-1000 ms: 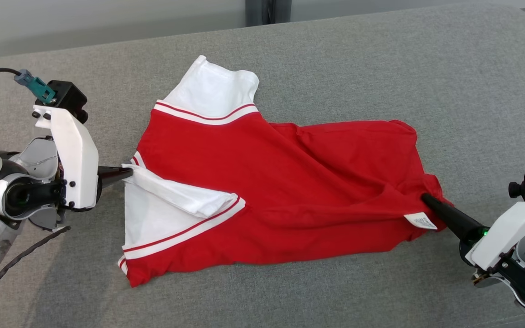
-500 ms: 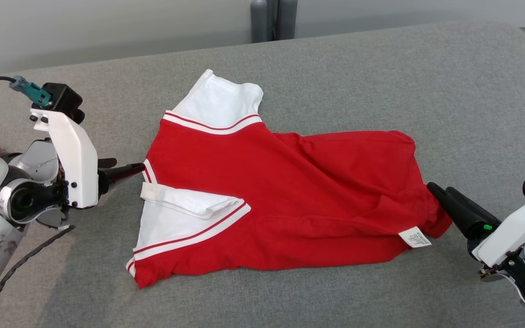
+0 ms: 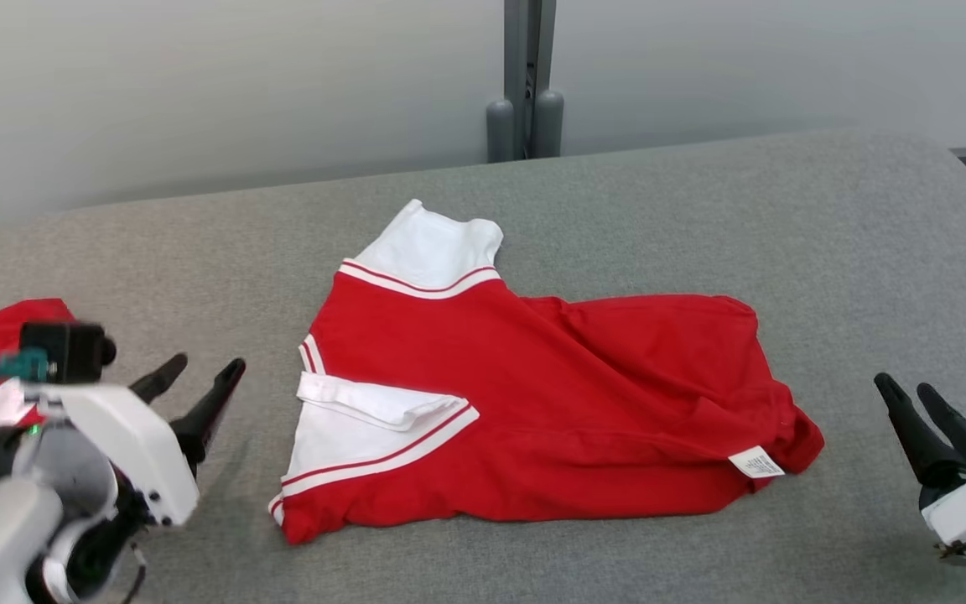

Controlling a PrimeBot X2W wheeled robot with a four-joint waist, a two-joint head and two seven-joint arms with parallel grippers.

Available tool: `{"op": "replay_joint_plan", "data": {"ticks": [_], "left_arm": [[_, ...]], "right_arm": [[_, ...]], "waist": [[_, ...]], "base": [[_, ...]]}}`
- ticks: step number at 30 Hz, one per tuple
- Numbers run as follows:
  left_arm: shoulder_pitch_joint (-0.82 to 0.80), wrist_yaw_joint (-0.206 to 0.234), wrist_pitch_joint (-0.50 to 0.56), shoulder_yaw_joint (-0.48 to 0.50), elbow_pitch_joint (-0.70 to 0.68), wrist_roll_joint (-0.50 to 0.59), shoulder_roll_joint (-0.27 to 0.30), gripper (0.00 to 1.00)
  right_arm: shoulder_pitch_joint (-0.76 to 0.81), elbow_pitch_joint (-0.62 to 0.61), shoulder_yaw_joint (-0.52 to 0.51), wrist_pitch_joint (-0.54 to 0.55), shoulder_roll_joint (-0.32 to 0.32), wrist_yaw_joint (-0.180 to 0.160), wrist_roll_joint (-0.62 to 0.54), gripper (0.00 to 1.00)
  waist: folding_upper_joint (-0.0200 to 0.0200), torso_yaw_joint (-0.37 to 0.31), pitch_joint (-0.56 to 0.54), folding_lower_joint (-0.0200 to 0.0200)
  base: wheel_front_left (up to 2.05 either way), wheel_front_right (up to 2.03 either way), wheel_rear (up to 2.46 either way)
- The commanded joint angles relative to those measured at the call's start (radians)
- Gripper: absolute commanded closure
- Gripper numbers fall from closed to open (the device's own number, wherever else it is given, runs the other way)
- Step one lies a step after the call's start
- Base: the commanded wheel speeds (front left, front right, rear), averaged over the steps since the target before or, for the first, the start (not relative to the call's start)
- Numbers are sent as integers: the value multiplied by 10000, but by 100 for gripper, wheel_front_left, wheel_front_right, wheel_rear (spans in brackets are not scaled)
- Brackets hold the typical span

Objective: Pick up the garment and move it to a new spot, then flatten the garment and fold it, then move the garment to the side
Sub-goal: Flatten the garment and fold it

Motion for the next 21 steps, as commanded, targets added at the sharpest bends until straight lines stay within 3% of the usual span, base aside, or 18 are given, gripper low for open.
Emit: {"op": "replay_joint_plan", "data": {"ticks": [1, 5, 9, 14, 21], "left_arm": [[584, 651, -676, 149, -294, 198, -77, 0], [1683, 1771, -2120, 242, -929, 690, -473, 0], [2460, 2276, -3285, 309, -1121, 918, -968, 0], [2874, 2332, -3795, 143, -686, 959, -1475, 0], [2907, 2064, -3995, -134, 391, 777, -2324, 0]], "right_arm": [[531, -27, -739, -47, 399, 6, -471, 0], [1518, -356, -1838, -53, 1099, 6, -1459, 0], [2123, -301, -2073, -55, 1524, 6, -2327, 0], [2137, 297, -1920, 51, 1836, 6, -3124, 0], [1422, 1552, -1703, 860, 2523, 6, -4021, 0]], "waist": [[-1, 125, -139, 0], [-1, 214, -156, 0], [-1, 271, -147, 0], [-1, 277, -123, 0], [-1, 310, -98, 0]], "base": [[0, 0, 0], [0, 0, 0], [0, 0, 0], [0, 0, 0], [0, 0, 0]]}}
